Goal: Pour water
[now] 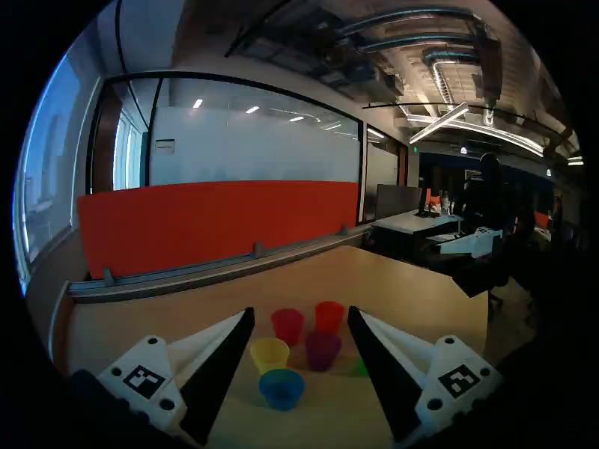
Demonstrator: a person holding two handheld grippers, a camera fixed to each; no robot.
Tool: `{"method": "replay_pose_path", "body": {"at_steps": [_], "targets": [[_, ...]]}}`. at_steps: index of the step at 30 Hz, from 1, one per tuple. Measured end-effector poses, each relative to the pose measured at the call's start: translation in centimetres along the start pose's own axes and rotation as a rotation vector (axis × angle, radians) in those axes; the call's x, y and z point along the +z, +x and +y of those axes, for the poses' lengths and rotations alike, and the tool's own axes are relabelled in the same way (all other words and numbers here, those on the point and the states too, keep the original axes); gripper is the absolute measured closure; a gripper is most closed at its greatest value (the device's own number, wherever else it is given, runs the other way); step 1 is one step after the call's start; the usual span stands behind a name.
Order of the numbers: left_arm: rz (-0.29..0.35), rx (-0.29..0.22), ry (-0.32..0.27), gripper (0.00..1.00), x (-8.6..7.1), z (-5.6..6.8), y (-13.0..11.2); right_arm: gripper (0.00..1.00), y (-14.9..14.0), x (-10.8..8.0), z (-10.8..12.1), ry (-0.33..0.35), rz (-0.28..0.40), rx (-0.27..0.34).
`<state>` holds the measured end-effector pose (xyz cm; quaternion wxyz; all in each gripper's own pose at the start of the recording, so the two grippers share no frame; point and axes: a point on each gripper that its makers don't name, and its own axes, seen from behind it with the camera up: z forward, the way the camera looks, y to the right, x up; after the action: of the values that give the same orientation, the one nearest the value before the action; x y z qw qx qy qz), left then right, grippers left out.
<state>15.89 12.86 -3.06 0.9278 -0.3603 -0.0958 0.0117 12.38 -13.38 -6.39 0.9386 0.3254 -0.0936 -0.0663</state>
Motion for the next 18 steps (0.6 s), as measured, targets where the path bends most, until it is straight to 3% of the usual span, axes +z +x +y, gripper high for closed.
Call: {"method": "replay_pose_path", "body": {"at_steps": [18], "targets": [[-0.155, 0.02, -0.052, 0.08, 1.2, 0.3, -6.1, 0.0, -4.5, 0.1, -2.5, 0.08, -0.136, -0.022]]}}
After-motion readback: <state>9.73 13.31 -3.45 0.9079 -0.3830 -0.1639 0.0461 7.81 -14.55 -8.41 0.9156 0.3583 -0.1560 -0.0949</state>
